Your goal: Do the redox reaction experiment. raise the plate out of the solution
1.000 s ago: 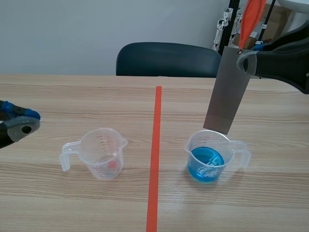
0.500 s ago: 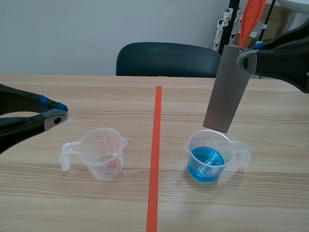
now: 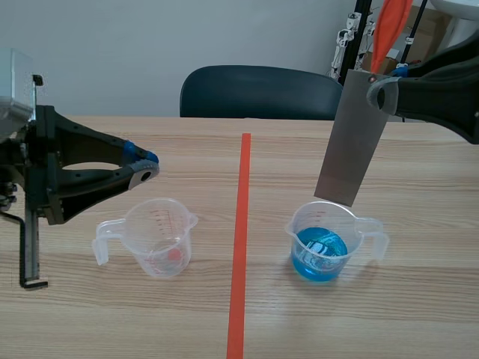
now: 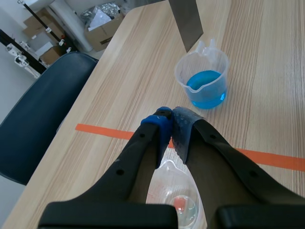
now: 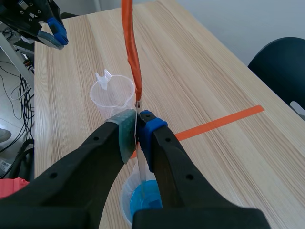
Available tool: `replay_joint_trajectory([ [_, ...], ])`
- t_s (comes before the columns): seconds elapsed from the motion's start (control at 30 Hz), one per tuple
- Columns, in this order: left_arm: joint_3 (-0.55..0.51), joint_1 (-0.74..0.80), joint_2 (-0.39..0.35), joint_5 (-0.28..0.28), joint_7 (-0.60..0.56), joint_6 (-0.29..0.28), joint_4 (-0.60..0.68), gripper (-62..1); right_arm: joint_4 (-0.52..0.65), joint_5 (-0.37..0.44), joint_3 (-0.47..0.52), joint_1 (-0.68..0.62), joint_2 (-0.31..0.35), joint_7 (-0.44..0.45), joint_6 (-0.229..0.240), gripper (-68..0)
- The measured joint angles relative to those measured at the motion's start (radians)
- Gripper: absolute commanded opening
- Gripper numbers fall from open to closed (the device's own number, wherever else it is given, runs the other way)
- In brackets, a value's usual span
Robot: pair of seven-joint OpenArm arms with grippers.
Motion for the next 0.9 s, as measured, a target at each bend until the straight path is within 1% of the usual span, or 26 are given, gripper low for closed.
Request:
replay_joint_trajectory([
  [0.13, 0.047, -0.058, 0.047, 0.068, 0.011, 0.0, -0.014, -58.2, 0.0, 0.0, 0.0, 0.0, 0.0, 0.0, 0.0, -67.1],
  [0.2, 0.07, -0.084, 0.068, 0.08, 0.042, 0.0, -0.03, -58.2, 0.0, 0.0, 0.0, 0.0, 0.0, 0.0, 0.0, -67.1],
  [0.27, 0.092, -0.107, 0.087, 0.102, 0.05, -0.001, -0.051, -58.2, 0.0, 0.0, 0.0, 0.0, 0.0, 0.0, 0.0, -67.1],
  [0.47, 0.133, -0.165, 0.119, 0.111, 0.059, -0.001, -0.095, -58.2, 0.0, 0.0, 0.0, 0.0, 0.0, 0.0, 0.0, -67.1],
  [0.57, 0.162, -0.191, 0.131, 0.156, 0.063, -0.001, -0.105, -58.2, 0.0, 0.0, 0.0, 0.0, 0.0, 0.0, 0.0, -67.1],
  [0.83, 0.218, -0.244, 0.17, 0.157, 0.092, -0.006, -0.113, -58.1, 0.0, 0.0, 0.0, 0.0, 0.0, 0.0, 0.0, -67.1],
  [0.9, 0.234, -0.256, 0.181, 0.171, 0.098, -0.008, -0.113, -58.1, 0.0, 0.0, 0.0, 0.0, 0.0, 0.0, 0.0, -67.1],
])
